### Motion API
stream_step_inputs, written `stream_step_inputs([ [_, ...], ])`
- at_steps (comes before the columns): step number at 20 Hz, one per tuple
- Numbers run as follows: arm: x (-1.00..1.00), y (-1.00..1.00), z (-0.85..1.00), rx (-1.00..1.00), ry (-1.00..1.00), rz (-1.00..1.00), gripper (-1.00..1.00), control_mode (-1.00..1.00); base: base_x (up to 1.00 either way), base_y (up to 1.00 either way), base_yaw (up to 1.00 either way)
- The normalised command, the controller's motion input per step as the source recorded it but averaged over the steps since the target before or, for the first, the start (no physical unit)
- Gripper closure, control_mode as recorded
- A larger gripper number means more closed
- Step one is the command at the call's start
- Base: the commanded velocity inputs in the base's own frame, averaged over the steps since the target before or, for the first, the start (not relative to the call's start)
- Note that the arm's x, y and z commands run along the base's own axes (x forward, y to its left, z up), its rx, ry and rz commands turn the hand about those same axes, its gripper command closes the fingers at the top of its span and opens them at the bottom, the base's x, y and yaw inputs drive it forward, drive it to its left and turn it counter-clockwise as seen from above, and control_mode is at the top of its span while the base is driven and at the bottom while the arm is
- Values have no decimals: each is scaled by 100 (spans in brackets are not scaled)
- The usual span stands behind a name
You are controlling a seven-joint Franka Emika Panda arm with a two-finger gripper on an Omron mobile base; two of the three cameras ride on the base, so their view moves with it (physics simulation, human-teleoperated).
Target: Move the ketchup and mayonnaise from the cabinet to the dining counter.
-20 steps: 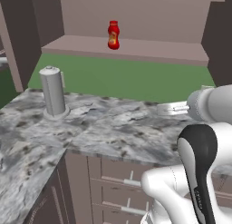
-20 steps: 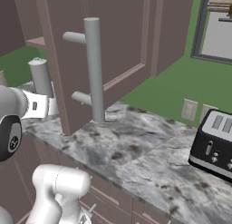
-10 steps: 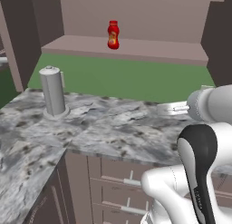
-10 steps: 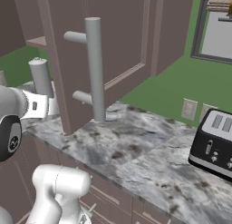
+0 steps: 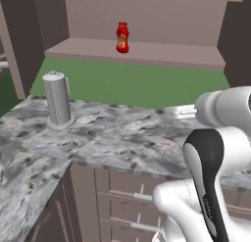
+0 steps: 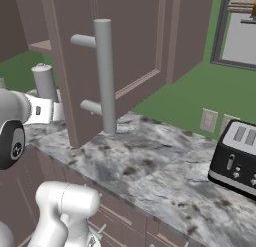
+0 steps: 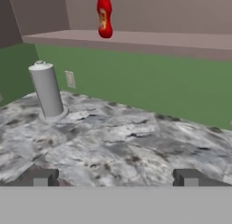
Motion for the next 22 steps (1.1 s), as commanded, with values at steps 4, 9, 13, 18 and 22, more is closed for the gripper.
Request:
stream_step_inputs([
  [4, 27, 0, 16, 0, -11, 0, -100, -100, 0, 0, 0],
  [9, 32, 0, 8, 0, -11, 5, -100, -100, 0, 0, 0],
  [13, 37, 3, 15, 0, -8, 6, -100, -100, 0, 0, 0],
  [18, 42, 12, 29, 0, -1, 0, -100, -100, 0, 0, 0],
  [22, 52, 21, 40, 0, 7, 0, -100, -100, 0, 0, 0],
])
